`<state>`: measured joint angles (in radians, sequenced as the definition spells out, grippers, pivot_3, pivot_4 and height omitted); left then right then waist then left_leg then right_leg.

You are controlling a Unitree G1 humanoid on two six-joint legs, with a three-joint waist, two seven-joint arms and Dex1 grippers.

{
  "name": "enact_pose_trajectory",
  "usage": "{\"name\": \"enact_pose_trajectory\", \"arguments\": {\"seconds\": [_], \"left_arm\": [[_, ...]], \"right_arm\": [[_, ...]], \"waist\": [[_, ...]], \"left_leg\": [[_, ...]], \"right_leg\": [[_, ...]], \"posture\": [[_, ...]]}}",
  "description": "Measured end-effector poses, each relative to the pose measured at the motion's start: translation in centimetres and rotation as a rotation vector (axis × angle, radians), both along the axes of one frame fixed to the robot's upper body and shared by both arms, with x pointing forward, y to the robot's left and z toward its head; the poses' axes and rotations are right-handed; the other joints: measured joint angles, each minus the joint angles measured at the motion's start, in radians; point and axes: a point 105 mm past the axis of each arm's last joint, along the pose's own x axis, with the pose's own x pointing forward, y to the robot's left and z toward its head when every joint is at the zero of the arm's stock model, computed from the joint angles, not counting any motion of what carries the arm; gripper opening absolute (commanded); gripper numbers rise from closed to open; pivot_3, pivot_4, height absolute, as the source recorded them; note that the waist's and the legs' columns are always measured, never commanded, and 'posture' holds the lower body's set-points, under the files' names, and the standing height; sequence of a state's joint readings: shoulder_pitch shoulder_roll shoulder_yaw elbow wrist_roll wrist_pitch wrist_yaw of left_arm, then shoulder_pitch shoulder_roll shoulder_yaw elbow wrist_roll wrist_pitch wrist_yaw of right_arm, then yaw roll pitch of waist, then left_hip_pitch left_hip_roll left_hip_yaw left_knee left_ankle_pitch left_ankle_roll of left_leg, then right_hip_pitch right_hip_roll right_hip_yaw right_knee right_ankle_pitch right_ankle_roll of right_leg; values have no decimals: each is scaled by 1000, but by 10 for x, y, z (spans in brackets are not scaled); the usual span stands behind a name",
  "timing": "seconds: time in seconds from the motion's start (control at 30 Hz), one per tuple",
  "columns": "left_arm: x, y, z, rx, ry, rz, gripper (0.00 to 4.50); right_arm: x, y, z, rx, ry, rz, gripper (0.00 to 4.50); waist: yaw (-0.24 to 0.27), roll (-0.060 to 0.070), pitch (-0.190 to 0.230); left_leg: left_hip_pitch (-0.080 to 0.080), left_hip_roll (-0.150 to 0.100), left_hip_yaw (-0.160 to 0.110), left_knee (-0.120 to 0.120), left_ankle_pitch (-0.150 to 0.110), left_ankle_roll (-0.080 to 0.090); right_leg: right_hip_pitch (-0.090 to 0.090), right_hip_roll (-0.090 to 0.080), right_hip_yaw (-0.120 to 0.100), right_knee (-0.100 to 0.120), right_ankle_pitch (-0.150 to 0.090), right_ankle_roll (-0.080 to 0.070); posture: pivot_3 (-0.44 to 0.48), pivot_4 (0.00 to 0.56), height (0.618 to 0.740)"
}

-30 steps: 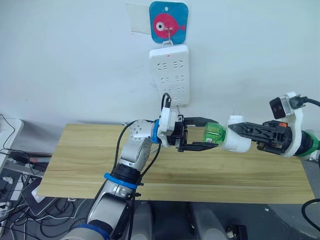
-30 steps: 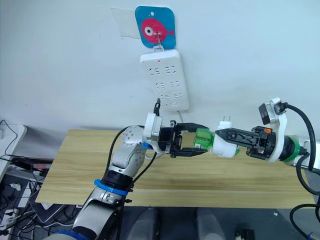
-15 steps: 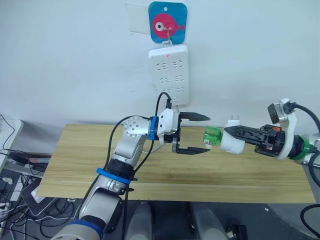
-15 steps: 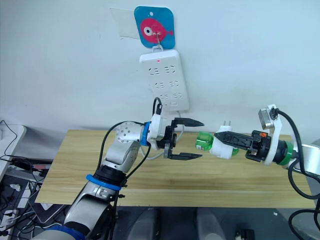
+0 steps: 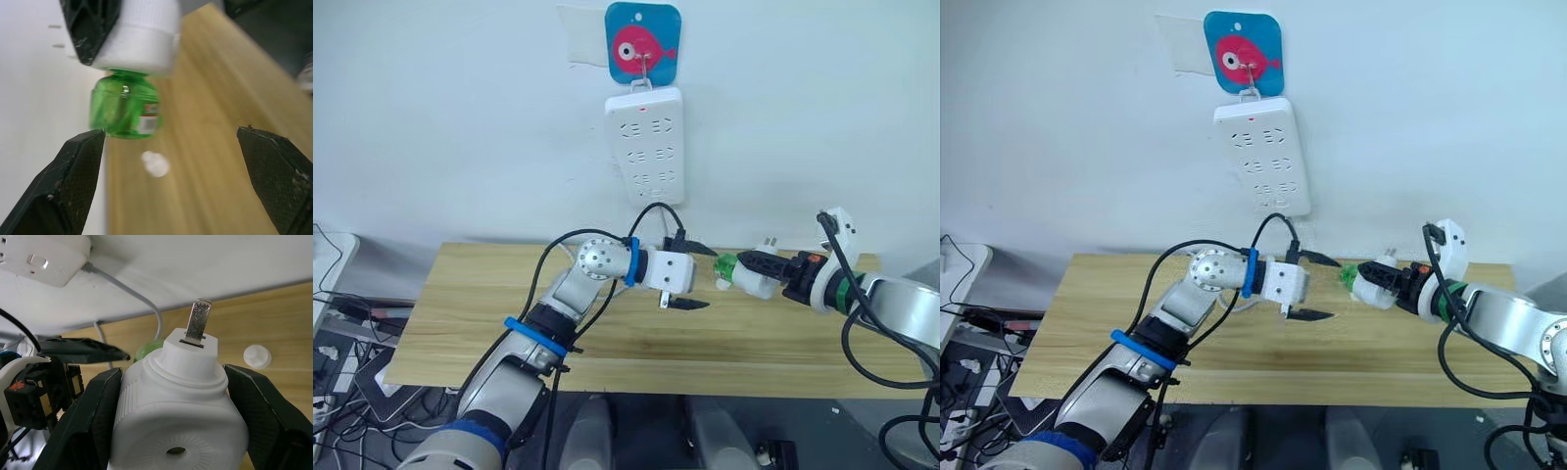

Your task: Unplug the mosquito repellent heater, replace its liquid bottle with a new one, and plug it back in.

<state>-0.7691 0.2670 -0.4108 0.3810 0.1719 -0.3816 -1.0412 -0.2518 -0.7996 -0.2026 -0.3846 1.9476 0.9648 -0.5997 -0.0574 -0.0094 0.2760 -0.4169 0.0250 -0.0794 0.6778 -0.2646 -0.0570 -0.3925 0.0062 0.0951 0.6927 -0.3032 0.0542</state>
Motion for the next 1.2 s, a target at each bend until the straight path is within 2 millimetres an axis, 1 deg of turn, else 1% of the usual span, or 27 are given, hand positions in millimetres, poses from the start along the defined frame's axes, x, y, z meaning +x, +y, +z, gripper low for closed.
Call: {"name": "enact_pose_trajectory", "arguments": {"seconds": [0.1, 0.3, 0.43, 0.53, 0.7, 0.73, 0.9, 0.97, 1.0, 1.03, 1.07, 1.13, 1.2], "left_arm": [[5, -5, 6, -7, -85, 8, 4500], [4, -14, -4, 5, -94, -5, 4500], [5, -18, -3, 20, -115, -11, 4500], [8, -19, -2, 14, -117, 1, 3918], [10, -16, -4, 24, -111, 9, 2424], [10, -16, -4, 27, -111, 7, 2262], [10, -16, -4, 27, -112, 7, 2264], [10, -16, -4, 27, -113, 7, 2264], [10, -15, -5, 29, -109, 9, 2264], [11, -14, -7, 33, -103, 14, 2264], [12, -13, -9, 35, -95, 18, 2264], [12, -15, -12, 21, -68, 23, 2264], [11, -15, -14, -27, -13, 37, 2264]], "right_arm": [[0, 3, 2, 5, -11, -28, 2989], [-2, 13, 1, 23, -10, -52, 2989], [-1, 15, 0, 23, -7, -56, 2989], [-1, 18, 1, 23, -12, -46, 2989], [-3, 20, -2, 17, -1, -33, 2989], [-3, 21, -2, 16, 0, -33, 2989], [-3, 21, -1, 12, -2, -29, 2989], [-2, 21, -1, -3, -5, -18, 3717], [-2, 22, 1, -5, -15, -7, 3986], [-2, 22, 4, -7, -28, 2, 4385], [-3, 21, 7, -17, -39, 14, 4500], [-5, 16, 9, -61, -53, 31, 4500], [-13, 5, 12, -175, -64, 49, 4500]], "waist": [[-1, 0, 0], [-3, 0, 0], [-6, 0, 0], [-9, 0, 0], [-10, 0, 0], [-11, 0, 0], [-13, 0, 0], [-15, 0, 0], [-16, 0, 0], [-17, 0, 0], [-18, 0, 0], [-18, 1, 0], [-17, 1, -1]], "left_leg": [[0, 0, 0, -1, 0, 0], [0, 0, 0, -1, 0, 0], [0, 0, 1, -1, 0, 0], [0, 0, 1, -1, 0, 0], [-1, 0, 1, -1, 0, 0], [-1, 0, 1, -1, 0, 0], [-1, 0, 1, -1, 0, 0], [-1, 0, 1, -1, 0, 0], [-1, 0, 1, -1, 0, 0], [-1, 0, 1, -1, 0, 0], [-1, 0, 1, -1, 0, 0], [-1, 0, 1, -1, 0, 0], [-2, 1, 1, -1, 0, 0]], "right_leg": [[0, 0, 0, 0, 0, 0], [-1, 0, 1, 1, 0, 0], [-1, 0, 1, 1, 0, 0], [-1, 0, 1, 1, 0, 0], [-2, 0, 1, 2, 0, 0], [-2, 0, 1, 2, 0, 0], [-2, 0, 1, 2, 0, 0], [-2, 0, 1, 2, 0, 0], [-2, 0, 1, 2, 0, 0], [-2, 0, 1, 2, 0, 0], [-2, 0, 1, 2, 0, 0], [-3, 0, 1, 2, 0, 0], [-3, -1, 1, 1, 0, 0]], "posture": [[-87, 231, 740], [-103, 233, 740], [-103, 236, 740], [-103, 236, 740], [-102, 238, 740], [-102, 238, 740], [-102, 236, 740], [-105, 234, 740], [-106, 232, 740], [-106, 231, 740], [-105, 228, 740], [-112, 221, 740], [-119, 220, 740]]}}
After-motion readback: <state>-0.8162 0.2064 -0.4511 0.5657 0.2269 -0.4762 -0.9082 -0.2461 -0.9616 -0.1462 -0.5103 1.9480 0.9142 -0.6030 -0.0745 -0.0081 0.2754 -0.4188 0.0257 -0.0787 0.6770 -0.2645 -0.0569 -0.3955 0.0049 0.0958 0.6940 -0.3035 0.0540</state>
